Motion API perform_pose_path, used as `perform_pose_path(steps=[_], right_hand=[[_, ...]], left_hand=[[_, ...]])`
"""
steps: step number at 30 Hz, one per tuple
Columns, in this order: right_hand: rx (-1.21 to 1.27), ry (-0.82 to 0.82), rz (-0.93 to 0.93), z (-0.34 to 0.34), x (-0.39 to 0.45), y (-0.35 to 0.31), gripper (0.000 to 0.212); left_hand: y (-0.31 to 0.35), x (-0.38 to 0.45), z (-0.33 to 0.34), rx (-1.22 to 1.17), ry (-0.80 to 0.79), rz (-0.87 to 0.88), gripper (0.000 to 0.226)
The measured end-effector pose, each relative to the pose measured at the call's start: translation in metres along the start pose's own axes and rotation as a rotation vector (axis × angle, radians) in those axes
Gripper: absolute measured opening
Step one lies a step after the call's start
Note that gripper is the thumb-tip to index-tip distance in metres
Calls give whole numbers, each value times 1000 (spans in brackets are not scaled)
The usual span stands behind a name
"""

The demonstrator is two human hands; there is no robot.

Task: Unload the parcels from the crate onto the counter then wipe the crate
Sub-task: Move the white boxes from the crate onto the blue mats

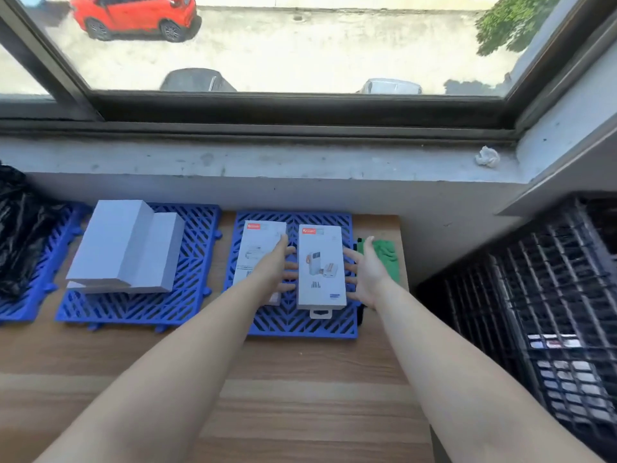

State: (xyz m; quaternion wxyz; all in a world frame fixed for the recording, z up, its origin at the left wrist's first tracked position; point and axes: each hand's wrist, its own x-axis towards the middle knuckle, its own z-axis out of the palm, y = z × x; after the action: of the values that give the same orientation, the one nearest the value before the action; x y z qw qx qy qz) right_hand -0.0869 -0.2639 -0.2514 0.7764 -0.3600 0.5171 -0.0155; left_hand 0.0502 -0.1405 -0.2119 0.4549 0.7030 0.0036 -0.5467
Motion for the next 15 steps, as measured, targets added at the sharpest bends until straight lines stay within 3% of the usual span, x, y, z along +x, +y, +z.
perform_pose_path(steps=[3,5,7,9,11,15], right_hand=[[-161,116,-145,17,1,12,45],[-577,245,-348,24,4,26,51],[-1107,283,-480,33,6,42,62],[-1475,259,-548,44,8,57,67],[-1673,268,-538,55,12,69,67],[-1734,346,-501,63,21,82,68]], left_hand=[[-8,7,-16,173,41,167,39],[-16,12,-33,469,129,431,33],[-27,20,-52,908,207,632,44],[-42,33,-63,1322,208,603,59],[-59,43,-66,1561,211,512,62],[-77,51,-66,1581,272,568,59]])
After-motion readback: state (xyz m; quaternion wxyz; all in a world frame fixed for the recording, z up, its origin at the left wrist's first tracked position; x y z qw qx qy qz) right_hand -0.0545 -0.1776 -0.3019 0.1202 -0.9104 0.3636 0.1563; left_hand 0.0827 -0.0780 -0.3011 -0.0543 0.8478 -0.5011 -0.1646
